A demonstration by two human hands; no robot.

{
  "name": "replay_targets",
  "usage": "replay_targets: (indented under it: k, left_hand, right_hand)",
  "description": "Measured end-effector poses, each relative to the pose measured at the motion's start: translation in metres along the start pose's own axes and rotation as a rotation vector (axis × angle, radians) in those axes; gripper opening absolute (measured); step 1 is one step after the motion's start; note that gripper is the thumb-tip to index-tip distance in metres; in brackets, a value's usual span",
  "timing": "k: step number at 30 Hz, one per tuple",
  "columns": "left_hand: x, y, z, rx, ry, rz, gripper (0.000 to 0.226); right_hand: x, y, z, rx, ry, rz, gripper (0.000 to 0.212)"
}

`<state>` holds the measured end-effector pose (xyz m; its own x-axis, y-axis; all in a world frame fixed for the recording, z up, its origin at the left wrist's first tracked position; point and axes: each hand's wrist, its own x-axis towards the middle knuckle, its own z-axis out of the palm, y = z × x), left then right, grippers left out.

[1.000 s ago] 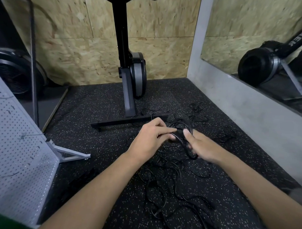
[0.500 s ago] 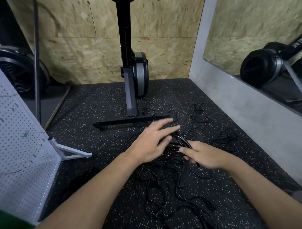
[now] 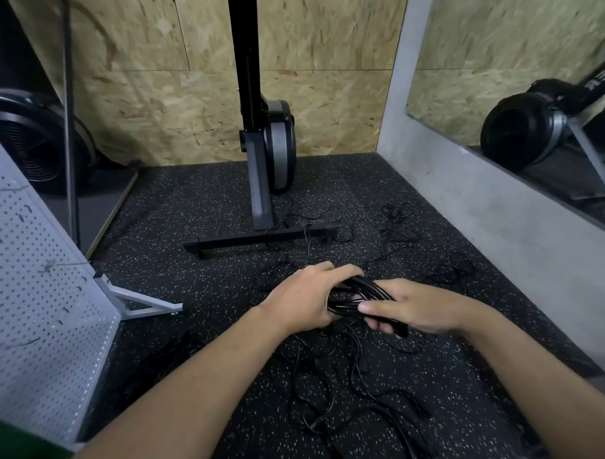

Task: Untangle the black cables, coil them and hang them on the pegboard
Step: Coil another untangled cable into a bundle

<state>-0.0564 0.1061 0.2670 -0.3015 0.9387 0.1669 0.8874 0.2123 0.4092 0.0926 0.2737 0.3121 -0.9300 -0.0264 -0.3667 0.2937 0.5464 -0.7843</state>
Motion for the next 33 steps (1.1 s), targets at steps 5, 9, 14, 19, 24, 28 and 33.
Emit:
replay_targets:
  k: [5, 9, 14, 19, 24, 28, 33]
  left_hand:
    - [0.002, -0.001, 0.001, -0.059, -0.030, -0.124, 0.025]
    - [0.005, 0.005, -0.002, 0.026, -0.053, -0.196, 0.017]
    - [0.007, -0.003, 0.003, -0.075, -0.044, -0.215, 0.023]
    - [-0.009, -0.030, -0.002, -0.281, -0.102, -0.256, 0.041]
    - [-0.013, -0.036, 0.008, -0.303, 0.068, -0.376, 0.015]
    - [-0.001, -0.014, -0.004, -0.496, 0.303, -0.388, 0.020]
    - [0.012, 0.030, -0.028, -1.157, 0.437, -0.537, 0.019]
  right_hand:
    - [0.006, 0.005, 0.008, -0.267, 0.122, 0.031, 0.028]
    - [0.005, 0.008, 0.020, -0.557, 0.161, 0.049, 0.031]
    - [0.007, 0.018, 0.020, -0.758, 0.252, -0.015, 0.023]
    - [0.001, 0.034, 0.007, -0.420, 0.330, -0.052, 0.020]
    - [-0.001, 0.036, 0.007, -0.229, 0.407, -0.061, 0.026]
    - [0.003, 0.030, 0.008, 0.064, 0.516, -0.150, 0.024]
    - [0.007, 0.020, 0.013, 0.026, 0.720, -0.204, 0.022]
